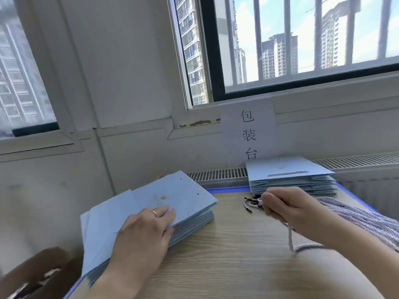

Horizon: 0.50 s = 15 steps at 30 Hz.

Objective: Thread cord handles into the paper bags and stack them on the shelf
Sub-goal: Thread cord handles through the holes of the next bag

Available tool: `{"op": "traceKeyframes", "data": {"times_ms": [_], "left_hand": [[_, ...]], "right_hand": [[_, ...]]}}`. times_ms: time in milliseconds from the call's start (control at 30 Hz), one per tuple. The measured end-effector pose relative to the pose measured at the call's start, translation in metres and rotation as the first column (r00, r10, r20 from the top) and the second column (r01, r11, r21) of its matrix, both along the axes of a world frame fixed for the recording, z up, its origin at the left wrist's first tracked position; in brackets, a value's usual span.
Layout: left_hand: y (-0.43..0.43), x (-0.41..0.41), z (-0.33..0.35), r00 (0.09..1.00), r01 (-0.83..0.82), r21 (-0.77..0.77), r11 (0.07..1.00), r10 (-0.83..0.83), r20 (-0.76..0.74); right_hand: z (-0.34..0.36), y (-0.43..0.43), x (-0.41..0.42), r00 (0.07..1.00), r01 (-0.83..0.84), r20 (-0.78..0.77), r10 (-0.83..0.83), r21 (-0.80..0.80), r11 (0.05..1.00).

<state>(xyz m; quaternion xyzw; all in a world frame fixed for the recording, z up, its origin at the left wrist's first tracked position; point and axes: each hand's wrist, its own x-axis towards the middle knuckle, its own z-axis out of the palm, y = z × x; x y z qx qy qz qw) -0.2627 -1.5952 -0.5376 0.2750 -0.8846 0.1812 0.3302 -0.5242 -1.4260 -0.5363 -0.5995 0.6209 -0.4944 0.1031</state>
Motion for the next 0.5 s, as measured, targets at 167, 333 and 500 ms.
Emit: {"op": "traceKeyframes", "data": {"times_ms": [167, 333, 500], "left_hand": [[0.001, 0.010, 0.012, 0.972, 0.192, -0.386, 0.902, -0.230, -0.052], [0.018, 0.013, 0.063, 0.885, 0.341, -0.613, 0.712, -0.463, -0.046], [0.027, -0.001, 0.111, 0.826, 0.463, -0.671, 0.580, -0.557, 0.088]], "right_hand": [[-0.001, 0.001, -0.002, 0.999, 0.054, -0.006, -0.054, -0.079, 0.995], [0.006, 0.012, 0.008, 0.948, 0.085, -0.242, -0.207, -0.434, 0.897], [0.012, 0.015, 0.024, 0.823, -0.049, -0.512, -0.247, -0.496, 0.867]]}}
